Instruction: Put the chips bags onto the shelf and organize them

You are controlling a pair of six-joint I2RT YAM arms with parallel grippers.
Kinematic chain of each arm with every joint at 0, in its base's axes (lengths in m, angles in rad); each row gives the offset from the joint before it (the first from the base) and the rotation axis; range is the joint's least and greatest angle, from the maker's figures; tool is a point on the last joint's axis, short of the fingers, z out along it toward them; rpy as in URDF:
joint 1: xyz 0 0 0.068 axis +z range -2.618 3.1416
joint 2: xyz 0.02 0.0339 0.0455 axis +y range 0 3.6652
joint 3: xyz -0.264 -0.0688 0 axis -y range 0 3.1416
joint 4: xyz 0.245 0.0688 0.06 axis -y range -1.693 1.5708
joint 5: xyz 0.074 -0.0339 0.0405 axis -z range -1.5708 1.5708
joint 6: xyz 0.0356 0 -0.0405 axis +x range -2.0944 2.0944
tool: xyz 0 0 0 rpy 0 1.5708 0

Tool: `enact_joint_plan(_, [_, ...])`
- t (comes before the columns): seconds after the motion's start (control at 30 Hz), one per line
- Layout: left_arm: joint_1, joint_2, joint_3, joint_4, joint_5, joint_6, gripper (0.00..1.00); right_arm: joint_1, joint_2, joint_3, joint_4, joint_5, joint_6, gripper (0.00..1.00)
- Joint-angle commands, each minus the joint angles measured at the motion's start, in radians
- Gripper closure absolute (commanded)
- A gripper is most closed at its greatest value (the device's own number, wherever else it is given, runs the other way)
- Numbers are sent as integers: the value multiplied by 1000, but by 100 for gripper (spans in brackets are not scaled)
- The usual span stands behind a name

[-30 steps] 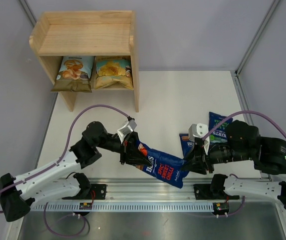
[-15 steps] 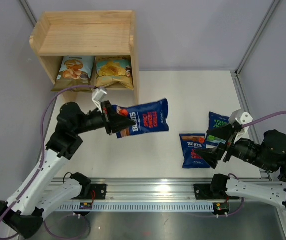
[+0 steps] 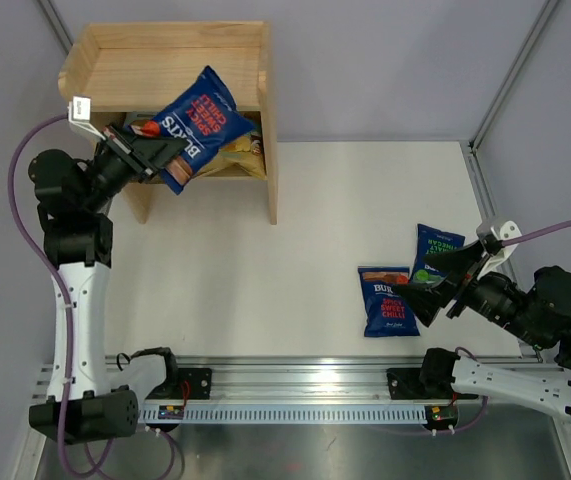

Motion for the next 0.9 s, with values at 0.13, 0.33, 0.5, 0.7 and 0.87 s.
enact_joint_plan(0.13, [89,136,179,13,-210,-278,89,0,-2,-32,100,37,64,0])
enact_joint_plan(0.33, [107,253,299,-136,-430,-396,89,-2,-25,-78,154,51,95,1])
enact_joint_plan(0.5, [109,310,382,-285,-549,-414,89,-2,-46,-88,167,60,99,1])
enact_joint_plan(0.7, [116,376,497,-373,-646,-434,87,-2,-77,-111,177,76,99,1])
enact_joint_plan(0.87, [119,497,694,-474,-680,-431,84,-2,-109,-140,183,59,93,1])
